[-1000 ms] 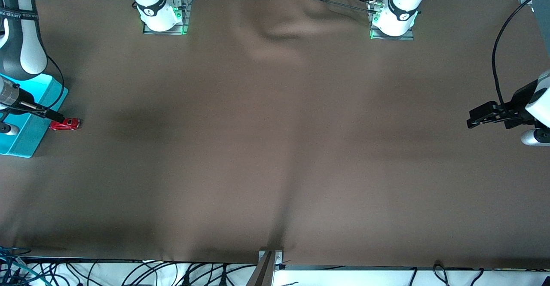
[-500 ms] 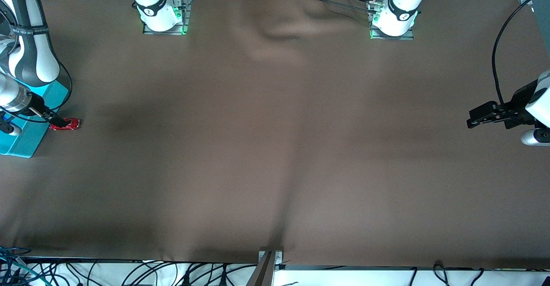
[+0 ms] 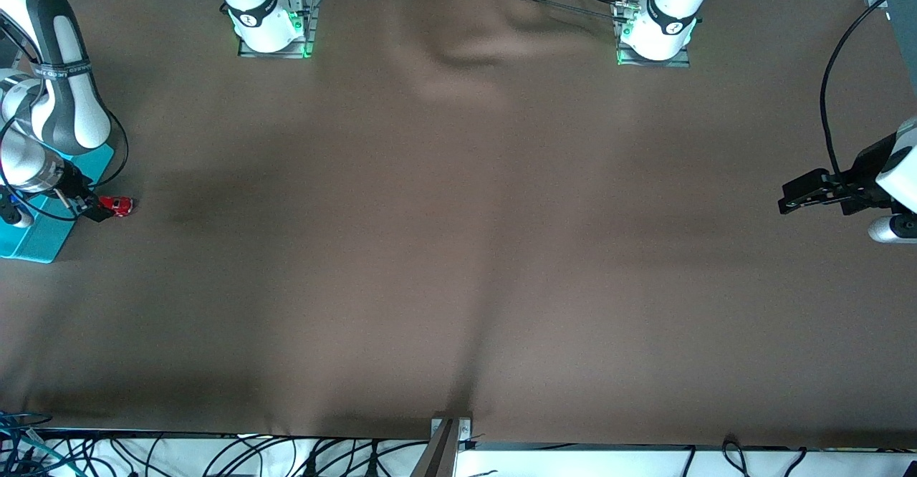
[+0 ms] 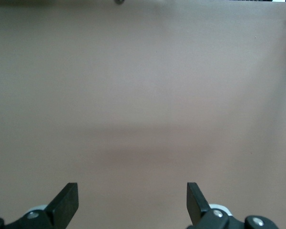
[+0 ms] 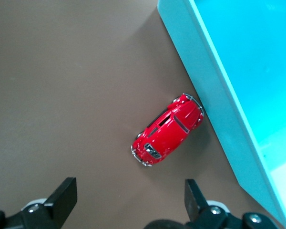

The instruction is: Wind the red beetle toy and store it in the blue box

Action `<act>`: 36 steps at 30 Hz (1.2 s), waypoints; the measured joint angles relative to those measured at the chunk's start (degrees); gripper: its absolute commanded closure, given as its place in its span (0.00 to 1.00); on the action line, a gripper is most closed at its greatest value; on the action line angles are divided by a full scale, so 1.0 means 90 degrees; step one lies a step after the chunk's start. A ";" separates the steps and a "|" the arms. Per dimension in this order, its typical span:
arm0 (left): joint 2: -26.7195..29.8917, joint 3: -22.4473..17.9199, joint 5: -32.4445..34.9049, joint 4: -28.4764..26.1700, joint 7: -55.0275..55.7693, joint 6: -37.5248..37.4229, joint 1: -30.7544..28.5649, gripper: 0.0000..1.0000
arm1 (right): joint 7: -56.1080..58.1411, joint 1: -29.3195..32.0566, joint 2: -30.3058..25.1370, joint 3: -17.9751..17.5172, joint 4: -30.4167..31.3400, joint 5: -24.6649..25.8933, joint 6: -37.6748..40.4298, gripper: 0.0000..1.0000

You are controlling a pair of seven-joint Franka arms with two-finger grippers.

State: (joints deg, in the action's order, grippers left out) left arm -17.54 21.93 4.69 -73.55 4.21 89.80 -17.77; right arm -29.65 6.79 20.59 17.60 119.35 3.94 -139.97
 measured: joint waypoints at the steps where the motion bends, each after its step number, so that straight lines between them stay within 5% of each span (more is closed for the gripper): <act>1: 0.0000 0.0000 0.0000 0.0000 0.0000 0.0000 0.0000 0.00 | -0.0071 0.0002 0.0018 0.0006 0.0000 0.0000 -0.0011 0.00; 36: -0.0013 0.0000 0.0000 0.0000 0.0000 0.0000 -0.0003 0.00 | -0.1935 0.0380 0.0573 0.0046 -0.0001 0.0000 -0.0736 0.00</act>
State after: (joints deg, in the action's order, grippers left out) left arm -17.66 21.93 4.69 -73.55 4.21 89.80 -17.80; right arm -47.07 10.21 25.74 18.01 119.34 3.94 -146.59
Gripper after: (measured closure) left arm 0.000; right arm 0.000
